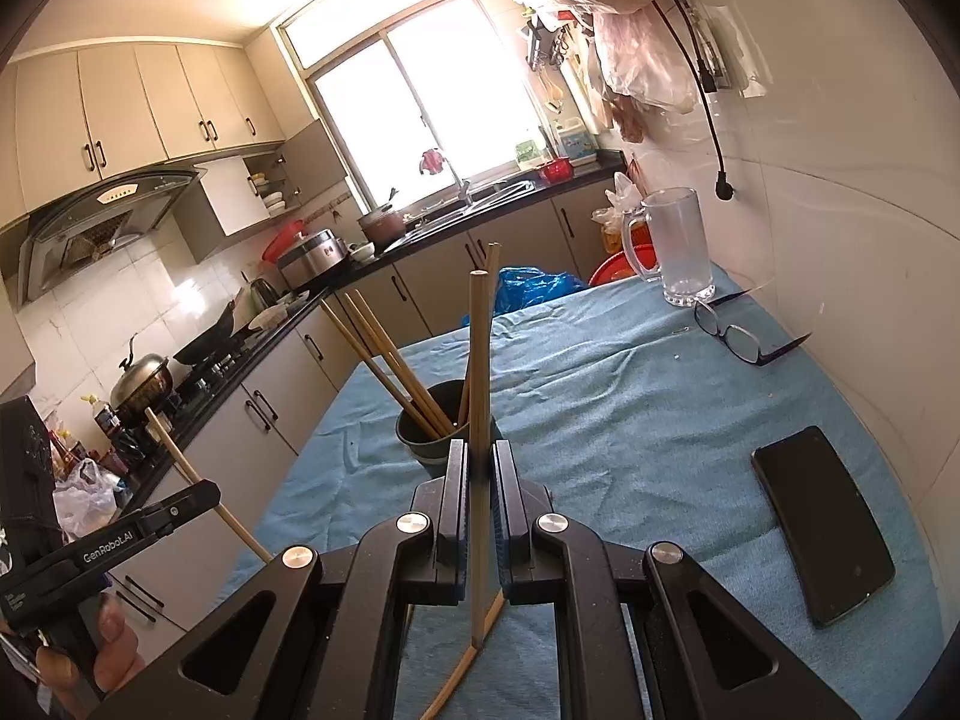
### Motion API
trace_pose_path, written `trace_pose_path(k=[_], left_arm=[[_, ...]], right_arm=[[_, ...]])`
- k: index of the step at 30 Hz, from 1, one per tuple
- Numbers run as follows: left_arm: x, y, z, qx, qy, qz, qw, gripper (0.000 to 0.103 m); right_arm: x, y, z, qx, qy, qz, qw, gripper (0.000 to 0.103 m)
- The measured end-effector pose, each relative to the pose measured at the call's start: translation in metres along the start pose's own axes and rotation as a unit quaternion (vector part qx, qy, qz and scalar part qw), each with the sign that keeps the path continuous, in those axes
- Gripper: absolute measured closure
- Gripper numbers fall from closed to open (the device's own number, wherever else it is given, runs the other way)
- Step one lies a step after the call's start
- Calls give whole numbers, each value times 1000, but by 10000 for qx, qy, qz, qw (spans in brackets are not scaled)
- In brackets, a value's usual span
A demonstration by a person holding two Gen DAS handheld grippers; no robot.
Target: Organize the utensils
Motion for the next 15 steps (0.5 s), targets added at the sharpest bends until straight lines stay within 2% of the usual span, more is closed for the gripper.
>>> trace_pose_path(k=[15], left_arm=[[-9,-13,6,-55,69,-114,9999,96]], right_arm=[[2,-13,6,-95,-75,62,9999,95]])
Point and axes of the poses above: each gripper's, at about its wrist camera, not at the fingertips, and z roughly against the way its jaws point, x to its left, y to its underside, the point moved 5 cm from there along -z, roughly the way its jaws point, and after that the axes turned 8 degrees about z, right-handed, at the moved point
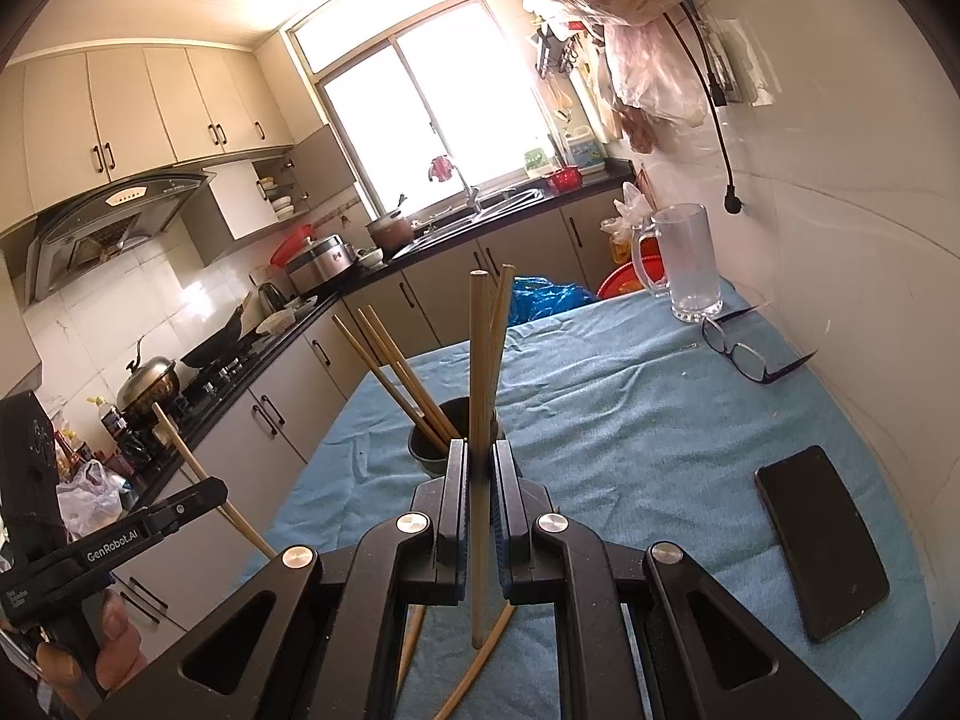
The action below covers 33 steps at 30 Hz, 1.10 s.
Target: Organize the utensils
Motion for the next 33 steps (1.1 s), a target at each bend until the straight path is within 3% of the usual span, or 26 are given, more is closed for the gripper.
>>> trace_pose_path(k=[33], left_arm=[[-42,-44,3,-177,208,-287,9992,96]], right_arm=[[2,-53,4,-289,-262,-43,9992,95]])
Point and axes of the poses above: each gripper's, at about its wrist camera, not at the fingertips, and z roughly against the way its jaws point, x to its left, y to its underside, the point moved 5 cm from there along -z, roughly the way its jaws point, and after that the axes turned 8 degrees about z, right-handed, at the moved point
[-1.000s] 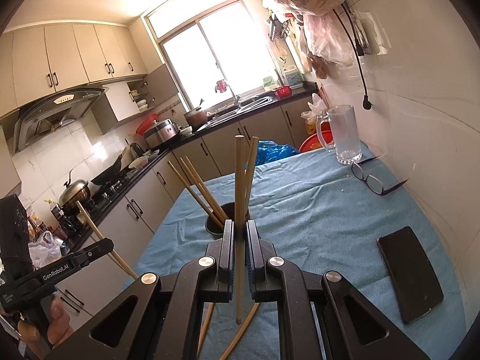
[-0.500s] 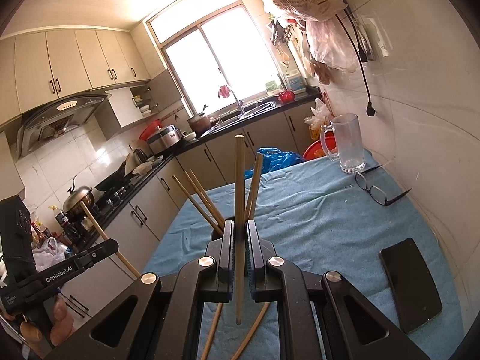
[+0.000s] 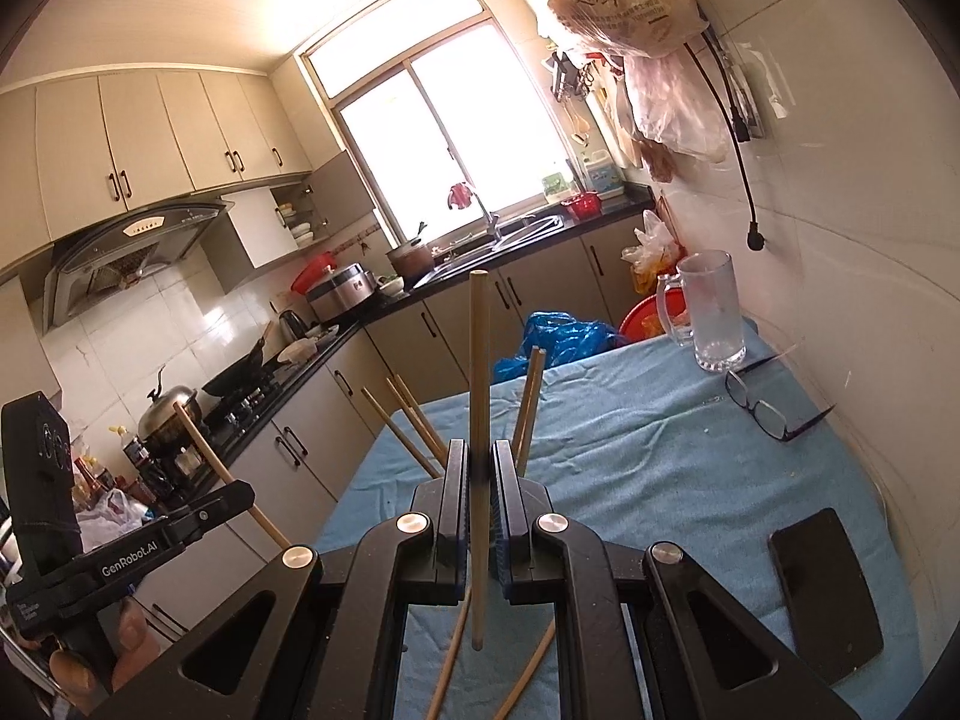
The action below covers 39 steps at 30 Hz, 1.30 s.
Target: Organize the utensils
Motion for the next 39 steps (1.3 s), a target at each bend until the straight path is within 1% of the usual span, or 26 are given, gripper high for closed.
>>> trace_pose_path(k=[8,18,24,28,32,39], left_arm=[[-4,-18,-3,-64,24,26,10000,96],[-21,-63,-7,-320,116,63,9994,96],[-25,-87,-20,-379,183,133,9990,96],[-25,-92,-33,-337,225,195,9990,96],[-20,-89,-51,-287,220,261,9990,96],[-8,-75,-81,-165,239,356,9989,96]], right_arm=[[-1,-17,-10,-24,-66,-39,10000,95],[-6,-49,-22,-211,-56,-147,9997,95],[-11,-65,-35,-238,-17,-243,9994,95],[-15,-72,-46,-257,42,-276,9993,95],[-18,-74,-59,-271,131,-257,9992,95],[-25,-61,-89,-120,279,-273,9992,95]])
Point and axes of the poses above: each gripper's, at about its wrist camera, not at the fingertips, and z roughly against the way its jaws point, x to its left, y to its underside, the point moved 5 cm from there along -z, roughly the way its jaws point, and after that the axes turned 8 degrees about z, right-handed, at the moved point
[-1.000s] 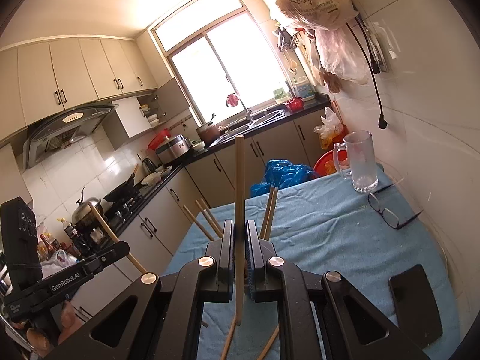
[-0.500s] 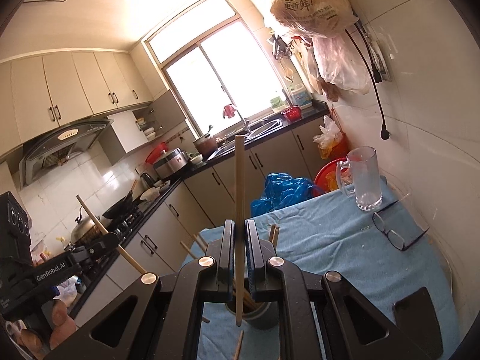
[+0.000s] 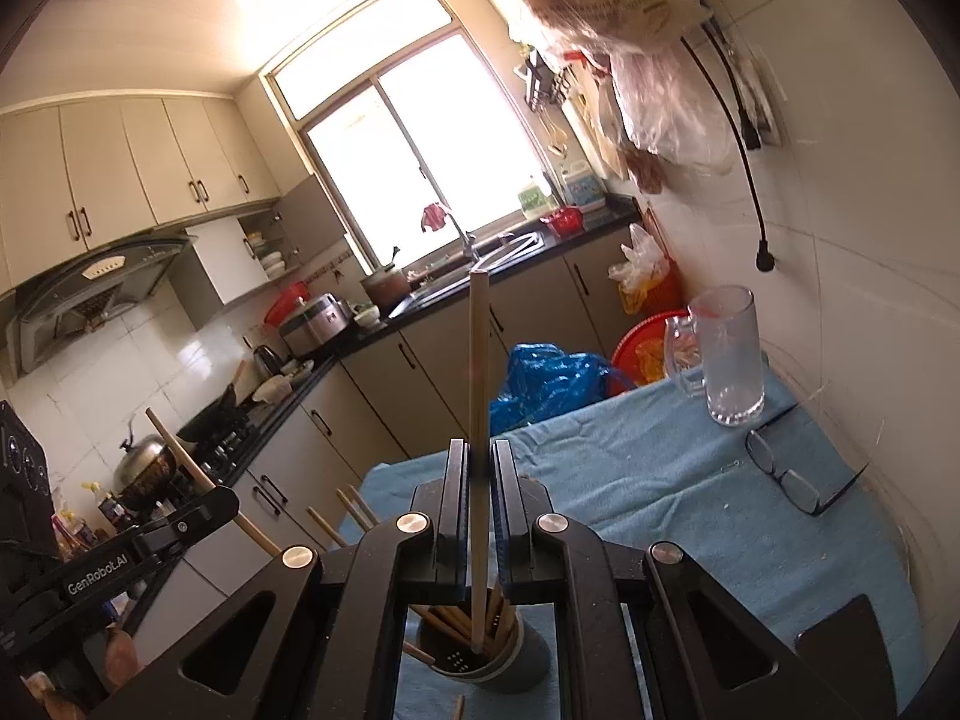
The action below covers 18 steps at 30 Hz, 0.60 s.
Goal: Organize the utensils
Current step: 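Lower both chopsticks into the holder cup and open both tools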
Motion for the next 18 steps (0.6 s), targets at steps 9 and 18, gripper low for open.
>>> trace_pose_path(k=[9,18], left_arm=[[25,16,-26,277,-80,187,9994,96],[39,20,-32,372,-79,354,9986,93]], right_arm=[[1,31,-28,384,77,63,9992,95],[4,44,-35,615,35,52,9981,92]])
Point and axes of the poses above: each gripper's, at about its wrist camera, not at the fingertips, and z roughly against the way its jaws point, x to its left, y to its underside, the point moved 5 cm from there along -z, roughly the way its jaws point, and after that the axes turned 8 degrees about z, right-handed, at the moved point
